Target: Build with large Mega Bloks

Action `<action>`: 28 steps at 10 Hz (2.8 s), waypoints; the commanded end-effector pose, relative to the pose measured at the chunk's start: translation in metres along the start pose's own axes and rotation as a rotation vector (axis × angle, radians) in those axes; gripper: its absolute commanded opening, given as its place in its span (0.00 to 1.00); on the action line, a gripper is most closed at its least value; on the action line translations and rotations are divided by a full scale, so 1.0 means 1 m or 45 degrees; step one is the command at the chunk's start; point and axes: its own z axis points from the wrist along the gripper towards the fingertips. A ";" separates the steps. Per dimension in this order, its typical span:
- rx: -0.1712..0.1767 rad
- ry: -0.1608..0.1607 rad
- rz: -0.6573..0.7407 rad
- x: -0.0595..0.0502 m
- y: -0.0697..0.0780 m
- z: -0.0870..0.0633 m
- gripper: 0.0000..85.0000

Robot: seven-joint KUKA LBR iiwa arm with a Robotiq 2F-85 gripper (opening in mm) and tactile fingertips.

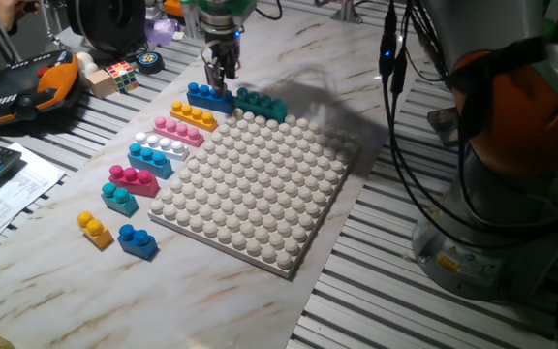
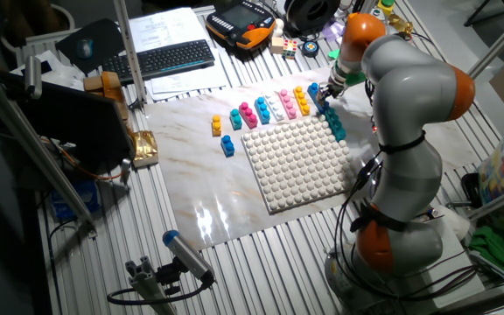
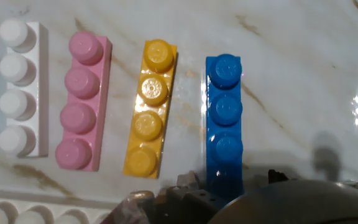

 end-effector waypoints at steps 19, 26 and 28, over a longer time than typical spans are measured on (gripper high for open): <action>-0.023 0.002 -0.077 -0.020 0.005 0.024 0.01; 0.002 0.033 0.016 -0.022 0.029 -0.029 0.01; 0.012 0.038 0.037 -0.013 0.040 -0.038 0.01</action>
